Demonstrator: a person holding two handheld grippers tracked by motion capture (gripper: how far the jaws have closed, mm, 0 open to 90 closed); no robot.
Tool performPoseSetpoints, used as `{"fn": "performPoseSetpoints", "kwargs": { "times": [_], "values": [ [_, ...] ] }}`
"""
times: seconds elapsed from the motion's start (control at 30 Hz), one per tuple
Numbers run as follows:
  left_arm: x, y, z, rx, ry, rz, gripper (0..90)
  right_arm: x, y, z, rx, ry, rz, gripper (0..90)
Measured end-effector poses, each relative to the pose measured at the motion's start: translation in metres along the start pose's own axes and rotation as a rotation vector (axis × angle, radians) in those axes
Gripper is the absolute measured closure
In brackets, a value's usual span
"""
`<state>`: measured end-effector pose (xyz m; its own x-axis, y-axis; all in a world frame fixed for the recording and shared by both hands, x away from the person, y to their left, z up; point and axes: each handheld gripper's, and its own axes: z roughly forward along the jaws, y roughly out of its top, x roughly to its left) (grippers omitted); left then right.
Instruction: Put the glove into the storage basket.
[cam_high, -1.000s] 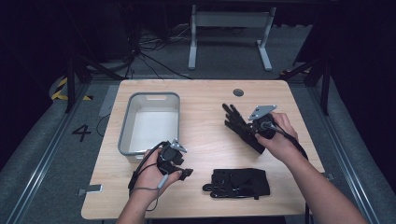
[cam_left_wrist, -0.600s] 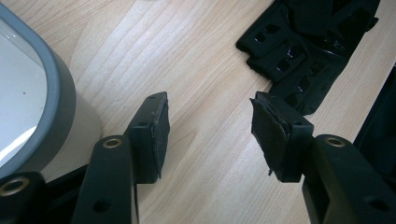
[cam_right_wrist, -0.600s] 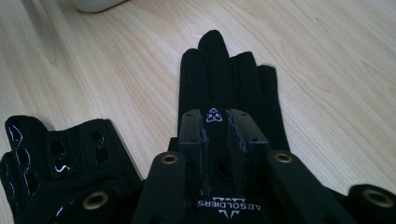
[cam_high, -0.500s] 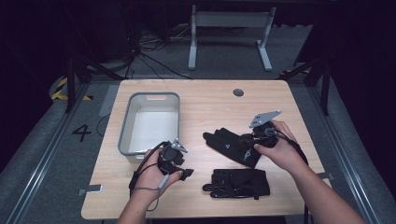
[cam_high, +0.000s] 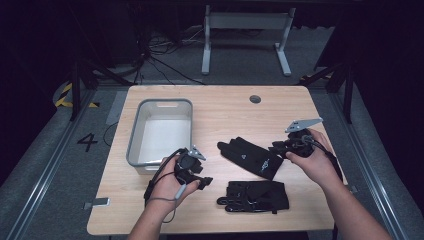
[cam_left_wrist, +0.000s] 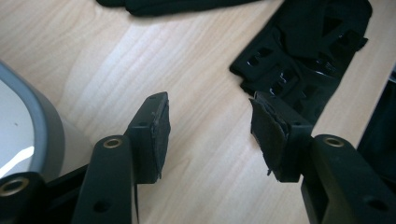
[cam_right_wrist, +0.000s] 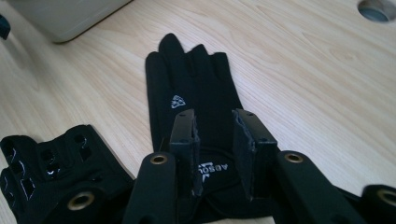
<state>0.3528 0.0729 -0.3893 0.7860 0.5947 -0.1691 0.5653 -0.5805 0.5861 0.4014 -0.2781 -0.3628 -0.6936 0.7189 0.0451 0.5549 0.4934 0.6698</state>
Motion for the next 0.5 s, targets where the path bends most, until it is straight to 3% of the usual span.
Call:
{"fn": "performPoseSetpoints", "kwargs": {
  "times": [0.13,0.27,0.33,0.37,0.43,0.5],
  "values": [
    [-0.002,0.008,0.004,-0.036,0.016,0.007,49.8,-0.008,-0.01,0.002,0.03,-0.026,0.046,70.3],
    [-0.005,0.015,0.01,-0.035,0.004,0.021,50.1,-0.017,-0.026,0.007,0.056,-0.056,0.103,71.1],
    [-0.005,0.016,0.012,-0.034,0.006,0.03,50.5,-0.018,-0.028,0.008,0.059,-0.063,0.108,71.4],
    [-0.005,0.017,0.014,-0.015,0.025,0.055,53.1,-0.021,-0.034,0.012,0.072,-0.07,0.133,71.2],
    [-0.005,0.017,0.015,-0.008,0.033,0.066,53.6,-0.022,-0.036,0.013,0.072,-0.061,0.141,71.1],
    [-0.005,0.018,0.017,-0.006,0.028,0.073,55.1,-0.025,-0.041,0.017,0.065,-0.03,0.184,72.5]
  ]
}}
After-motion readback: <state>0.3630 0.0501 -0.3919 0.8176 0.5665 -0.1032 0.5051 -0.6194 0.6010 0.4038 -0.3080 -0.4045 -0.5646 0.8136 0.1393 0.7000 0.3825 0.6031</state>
